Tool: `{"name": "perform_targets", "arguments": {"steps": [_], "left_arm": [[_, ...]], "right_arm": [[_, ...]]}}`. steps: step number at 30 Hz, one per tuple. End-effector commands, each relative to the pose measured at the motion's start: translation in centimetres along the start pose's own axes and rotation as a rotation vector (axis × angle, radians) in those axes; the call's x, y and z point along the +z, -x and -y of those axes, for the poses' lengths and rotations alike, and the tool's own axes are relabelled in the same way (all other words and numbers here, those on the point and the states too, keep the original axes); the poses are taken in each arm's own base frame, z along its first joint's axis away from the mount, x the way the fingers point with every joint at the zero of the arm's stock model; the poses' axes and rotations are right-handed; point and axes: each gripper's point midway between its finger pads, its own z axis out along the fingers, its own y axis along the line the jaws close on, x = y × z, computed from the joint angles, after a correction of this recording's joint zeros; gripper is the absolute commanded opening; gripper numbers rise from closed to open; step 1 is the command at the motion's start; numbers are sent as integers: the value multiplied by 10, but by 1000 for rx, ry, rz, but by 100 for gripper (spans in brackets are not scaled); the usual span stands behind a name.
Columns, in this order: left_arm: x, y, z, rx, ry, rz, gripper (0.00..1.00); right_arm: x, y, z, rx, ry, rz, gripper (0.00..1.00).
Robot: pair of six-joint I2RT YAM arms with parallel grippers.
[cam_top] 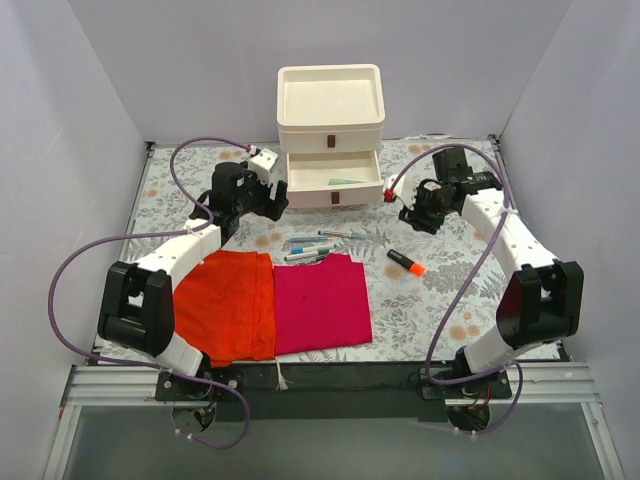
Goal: Sort the stationery into containers
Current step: Pick up the pen from the center of the board.
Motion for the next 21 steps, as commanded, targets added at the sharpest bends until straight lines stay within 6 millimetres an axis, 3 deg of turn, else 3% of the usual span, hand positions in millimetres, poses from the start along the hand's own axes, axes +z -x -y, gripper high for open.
{"name": "perform_targets", "arguments": {"steps": [1,3,10,14,18,21], "left_arm": [[2,15,-16,68,32,-41,72],[1,20,-22,74,43,-41,73],[-9,17,-34,0,92,-40,73],[-12,12,-26,-5,53,-45,73],[-6,12,-39,31,103,-60,73],[-3,22,-45,59,121,-48,73]], "right_arm": [[26,-44,-52,97,269,-131,54],[34,-43,-65,213,353,-124,74],[55,-51,-60,272,328,-145,73],[60,-58,-77,281,348,-139,73],[62,-64,-85,295,334,-140,73],[71,-67,-84,281,276,-148,73]]}}
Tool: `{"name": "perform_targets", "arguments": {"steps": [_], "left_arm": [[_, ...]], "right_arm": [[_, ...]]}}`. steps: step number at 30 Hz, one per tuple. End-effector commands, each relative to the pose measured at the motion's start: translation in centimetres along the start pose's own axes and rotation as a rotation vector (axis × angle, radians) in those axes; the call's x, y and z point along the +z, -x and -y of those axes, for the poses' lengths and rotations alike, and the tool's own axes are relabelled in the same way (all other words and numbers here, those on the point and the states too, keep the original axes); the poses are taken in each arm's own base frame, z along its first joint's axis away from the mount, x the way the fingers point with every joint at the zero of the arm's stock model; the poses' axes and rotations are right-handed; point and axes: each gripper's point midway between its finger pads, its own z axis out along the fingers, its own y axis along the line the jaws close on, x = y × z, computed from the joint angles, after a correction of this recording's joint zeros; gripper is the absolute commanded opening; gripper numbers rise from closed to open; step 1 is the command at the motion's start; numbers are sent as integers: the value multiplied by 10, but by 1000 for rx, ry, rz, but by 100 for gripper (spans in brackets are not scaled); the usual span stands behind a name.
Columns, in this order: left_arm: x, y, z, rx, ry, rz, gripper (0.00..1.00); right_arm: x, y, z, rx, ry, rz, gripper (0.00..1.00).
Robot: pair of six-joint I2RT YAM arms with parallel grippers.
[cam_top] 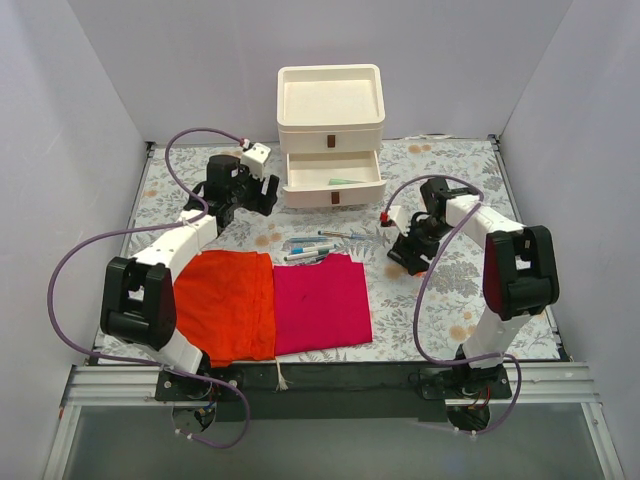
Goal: Sort the stationery into containers
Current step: Pick up the pen from the center of the board.
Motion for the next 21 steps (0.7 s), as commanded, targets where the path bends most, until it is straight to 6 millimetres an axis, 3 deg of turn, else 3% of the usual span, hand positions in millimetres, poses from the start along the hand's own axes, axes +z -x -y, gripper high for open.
{"name": "perform_targets", "arguments": {"steps": [1,8,16,17,19,20,21], "left_arm": [[-2,32,-14,52,49,50,73],[-2,34,-7,8,16,57,73],[-6,22,-4,-9,21,60,73],[-7,23,-4,-11,24,67,73],[-9,22,-3,-10,22,69,73],[-9,24,-2,-9,20,74,73],[-10,23,-2,-8,22,74,73]], "right_arm": [[1,13,14,4,-130,42,73],[25,25,25,2,-170,9,72],[41,-3,9,-26,-153,-116,53],[43,-8,5,-27,-147,-127,50],[39,-9,3,-33,-154,-125,32],[38,-9,0,-39,-148,-126,16],[32,-10,-4,-47,-140,-133,9]]}}
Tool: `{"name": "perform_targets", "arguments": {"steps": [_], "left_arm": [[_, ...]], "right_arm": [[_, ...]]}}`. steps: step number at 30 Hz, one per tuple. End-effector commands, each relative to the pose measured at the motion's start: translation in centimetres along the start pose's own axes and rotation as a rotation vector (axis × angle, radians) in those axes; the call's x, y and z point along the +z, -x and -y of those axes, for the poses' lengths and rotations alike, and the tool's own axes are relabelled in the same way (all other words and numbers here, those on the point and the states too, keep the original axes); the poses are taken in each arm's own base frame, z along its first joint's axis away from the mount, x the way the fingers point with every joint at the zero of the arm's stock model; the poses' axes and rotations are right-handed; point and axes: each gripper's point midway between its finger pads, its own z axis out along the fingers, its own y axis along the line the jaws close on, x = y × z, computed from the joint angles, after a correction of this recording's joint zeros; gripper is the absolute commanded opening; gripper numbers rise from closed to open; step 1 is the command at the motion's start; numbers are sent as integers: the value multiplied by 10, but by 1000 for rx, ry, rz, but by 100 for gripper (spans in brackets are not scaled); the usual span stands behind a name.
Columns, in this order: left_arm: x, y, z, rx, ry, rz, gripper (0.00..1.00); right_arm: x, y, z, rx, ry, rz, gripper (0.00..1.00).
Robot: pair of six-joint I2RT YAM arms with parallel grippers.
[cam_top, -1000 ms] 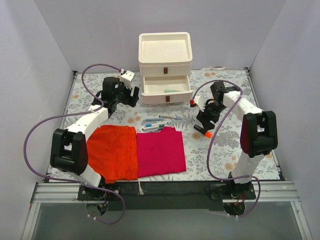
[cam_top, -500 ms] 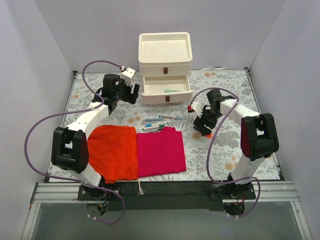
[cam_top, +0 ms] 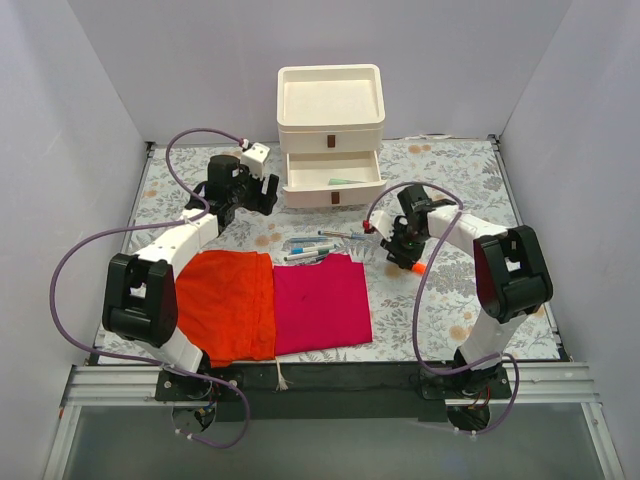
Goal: Sort the stationery into containers
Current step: Pick up the pen from the center of the board, then place the pen in the drawer.
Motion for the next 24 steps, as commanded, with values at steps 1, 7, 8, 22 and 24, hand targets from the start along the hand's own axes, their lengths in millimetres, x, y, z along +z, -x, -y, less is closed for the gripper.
{"name": "perform_targets", "arguments": {"steps": [1,7,8,22,24], "left_arm": [[-17,24,0,14,11,80,73],[-20,26,-7,11,26,91,73],[-21,28,-10,9,31,97,73],[-26,35,-13,-4,35,125,73],[-28,32,-11,-7,30,122,73]], "right_arm": [[-5,-23,-18,-7,39,-85,3],[-86,32,9,-153,-64,45,1],[-102,47,18,-194,-106,85,1],[-180,203,91,-808,-424,220,8],[-170,209,98,-827,-456,226,8]]}}
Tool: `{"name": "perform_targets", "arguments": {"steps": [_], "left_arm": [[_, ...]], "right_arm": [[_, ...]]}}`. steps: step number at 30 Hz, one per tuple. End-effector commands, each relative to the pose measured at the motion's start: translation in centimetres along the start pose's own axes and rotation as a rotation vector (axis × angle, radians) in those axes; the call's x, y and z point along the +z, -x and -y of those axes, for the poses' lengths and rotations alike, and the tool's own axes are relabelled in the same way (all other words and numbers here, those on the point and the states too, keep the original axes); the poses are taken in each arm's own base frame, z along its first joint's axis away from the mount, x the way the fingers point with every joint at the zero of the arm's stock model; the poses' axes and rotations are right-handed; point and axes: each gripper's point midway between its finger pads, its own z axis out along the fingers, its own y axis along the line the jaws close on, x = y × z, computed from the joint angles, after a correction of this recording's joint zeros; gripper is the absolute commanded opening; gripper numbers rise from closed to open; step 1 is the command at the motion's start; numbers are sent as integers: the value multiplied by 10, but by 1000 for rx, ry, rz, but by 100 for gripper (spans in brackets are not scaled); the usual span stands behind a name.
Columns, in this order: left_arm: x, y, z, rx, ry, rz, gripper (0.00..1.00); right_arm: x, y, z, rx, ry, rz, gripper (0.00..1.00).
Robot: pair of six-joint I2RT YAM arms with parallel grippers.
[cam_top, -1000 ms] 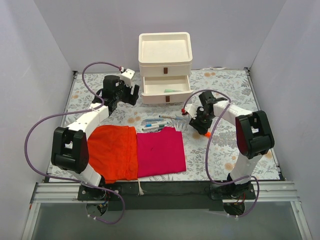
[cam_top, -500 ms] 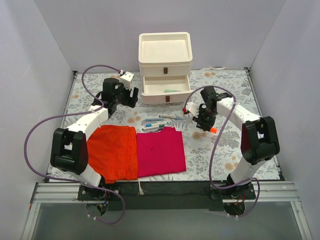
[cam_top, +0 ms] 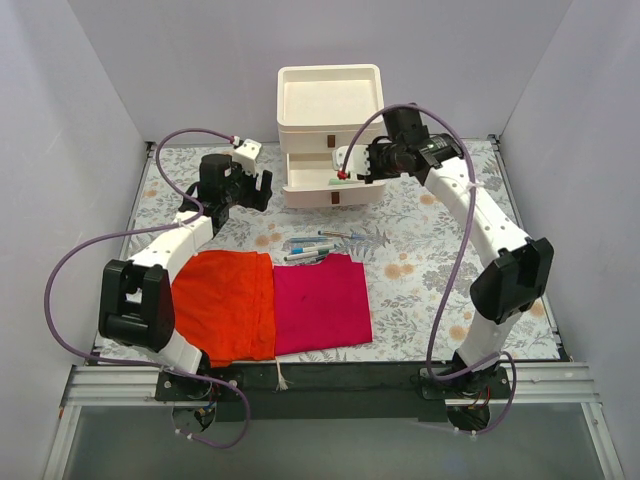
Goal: Sort the stationery into containers
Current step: Place the pen in the drawer.
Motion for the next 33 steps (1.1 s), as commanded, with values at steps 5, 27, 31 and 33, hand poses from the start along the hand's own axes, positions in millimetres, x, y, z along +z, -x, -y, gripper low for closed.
{"name": "perform_targets", "arguments": {"steps": [5,27,31,33], "left_arm": [[-24,21,3,3,2,74,73],[-31,23,5,3,-2,67,73],[-32,27,5,3,-4,75,73],[-31,27,6,2,-6,77,73]], "right_arm": [[47,-1,6,-168,-40,9,8],[89,31,23,-79,-265,143,77],[54,38,73,49,-413,166,82],[29,43,93,113,-455,198,80]]}}
